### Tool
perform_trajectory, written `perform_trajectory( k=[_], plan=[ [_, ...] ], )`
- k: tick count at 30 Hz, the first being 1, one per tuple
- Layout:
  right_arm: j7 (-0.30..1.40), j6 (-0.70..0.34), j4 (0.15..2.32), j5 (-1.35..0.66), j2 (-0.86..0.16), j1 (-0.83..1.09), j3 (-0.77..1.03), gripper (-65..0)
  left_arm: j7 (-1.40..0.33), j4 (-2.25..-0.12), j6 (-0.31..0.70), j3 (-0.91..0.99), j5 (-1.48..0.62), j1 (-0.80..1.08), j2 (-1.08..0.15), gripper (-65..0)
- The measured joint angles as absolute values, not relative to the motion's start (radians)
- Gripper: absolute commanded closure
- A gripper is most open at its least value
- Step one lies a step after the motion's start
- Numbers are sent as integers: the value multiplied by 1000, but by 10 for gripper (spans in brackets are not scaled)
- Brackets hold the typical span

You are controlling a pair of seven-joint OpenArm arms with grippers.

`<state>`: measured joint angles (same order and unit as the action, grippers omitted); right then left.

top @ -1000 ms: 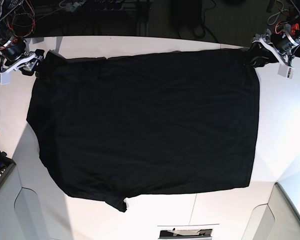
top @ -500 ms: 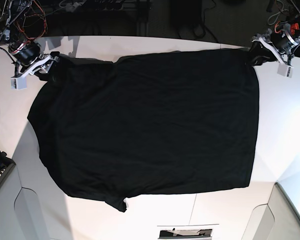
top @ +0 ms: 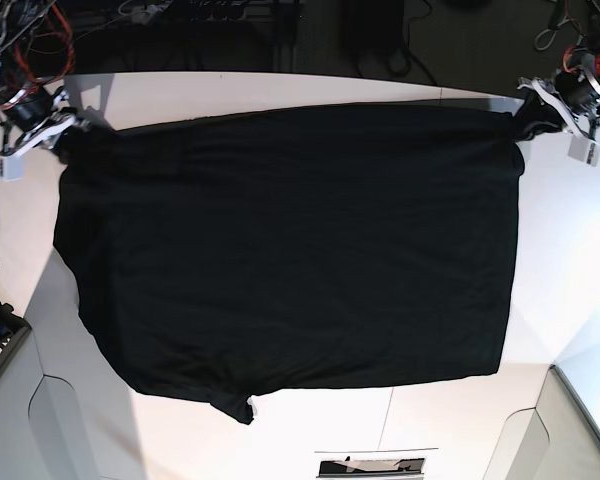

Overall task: Layout the t-shirt on the table in an organized manner, then fold the t-shirt properly
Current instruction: 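Lift the shoulder corners and fold them toward the hem with both grippers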

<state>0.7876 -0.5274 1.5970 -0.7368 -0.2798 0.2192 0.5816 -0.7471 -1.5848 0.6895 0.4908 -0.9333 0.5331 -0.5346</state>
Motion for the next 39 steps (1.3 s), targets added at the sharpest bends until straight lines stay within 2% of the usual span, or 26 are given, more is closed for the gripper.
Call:
perform_trajectory(
  k=[5,13,20,25,36,37,39],
  plan=[
    [786,-535,1601,-746,-331,123,583,0,-747,-1586,696,493,-944,471,-564,0],
    [789,-533,1586,-683,-333,8,549,0,-732,-1563,704,456,-897,328,-584,0],
    [762,-532,1463,-637,-333,-119,468,0,-678,-1386,701,308,-787,138,-609,0],
    [759,-531,1377,-633,-332,-210,437,0,-670,-1269,699,274,-759,12,-610,0],
    [729,-530,1316,-631,-322,-226,438,0,-651,-1201,700,192,-748,-36,-612,0],
    [724,-530,1310,-629,-316,-225,437,-29,-650,-1201,700,184,-744,-36,-612,0],
    [718,-527,1302,-627,-306,-225,438,-196,-650,-1201,700,174,-744,-36,-612,-6]
  ],
)
